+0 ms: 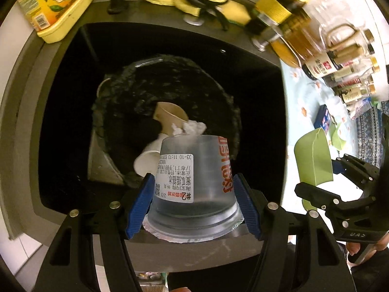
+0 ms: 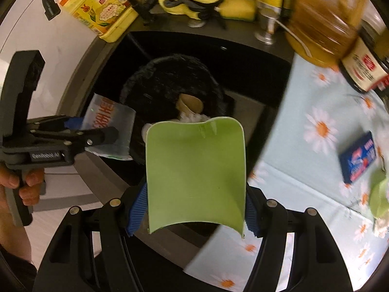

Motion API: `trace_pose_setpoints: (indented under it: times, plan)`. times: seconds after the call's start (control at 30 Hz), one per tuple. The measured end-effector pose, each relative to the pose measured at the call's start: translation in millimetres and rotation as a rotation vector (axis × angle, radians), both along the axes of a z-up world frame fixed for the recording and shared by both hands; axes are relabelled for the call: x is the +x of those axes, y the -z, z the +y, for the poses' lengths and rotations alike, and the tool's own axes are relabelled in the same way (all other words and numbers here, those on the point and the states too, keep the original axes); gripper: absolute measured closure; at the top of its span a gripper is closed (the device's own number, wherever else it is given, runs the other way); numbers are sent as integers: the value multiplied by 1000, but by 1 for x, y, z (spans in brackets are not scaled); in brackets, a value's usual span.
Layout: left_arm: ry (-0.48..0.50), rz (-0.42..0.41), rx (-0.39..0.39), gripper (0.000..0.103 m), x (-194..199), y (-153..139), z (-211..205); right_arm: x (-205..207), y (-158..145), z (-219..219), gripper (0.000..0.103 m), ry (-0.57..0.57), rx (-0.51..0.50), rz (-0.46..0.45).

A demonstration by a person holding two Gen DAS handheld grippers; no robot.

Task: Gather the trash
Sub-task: 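Carry the tray and cup over the trash bin and open both grippers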

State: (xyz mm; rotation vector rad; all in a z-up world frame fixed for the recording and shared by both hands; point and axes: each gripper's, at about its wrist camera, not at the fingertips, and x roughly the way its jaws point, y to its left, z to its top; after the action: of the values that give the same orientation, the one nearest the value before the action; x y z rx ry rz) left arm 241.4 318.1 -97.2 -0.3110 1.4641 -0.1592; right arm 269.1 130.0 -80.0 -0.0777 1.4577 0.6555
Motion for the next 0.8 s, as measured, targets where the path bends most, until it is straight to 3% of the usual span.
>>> trace_pose_setpoints:
  times: [0.27, 0.43, 0.8]
  plan:
    - [-12, 16, -32, 37, 30, 13, 36, 24, 2, 39, 36, -4, 16, 28]
    - [-16, 42, -48, 32, 54, 25, 44, 50, 11, 52, 30, 27, 34, 80]
    - [20, 102, -3, 27, 66, 48, 35, 58, 19, 40, 25, 84, 52, 134]
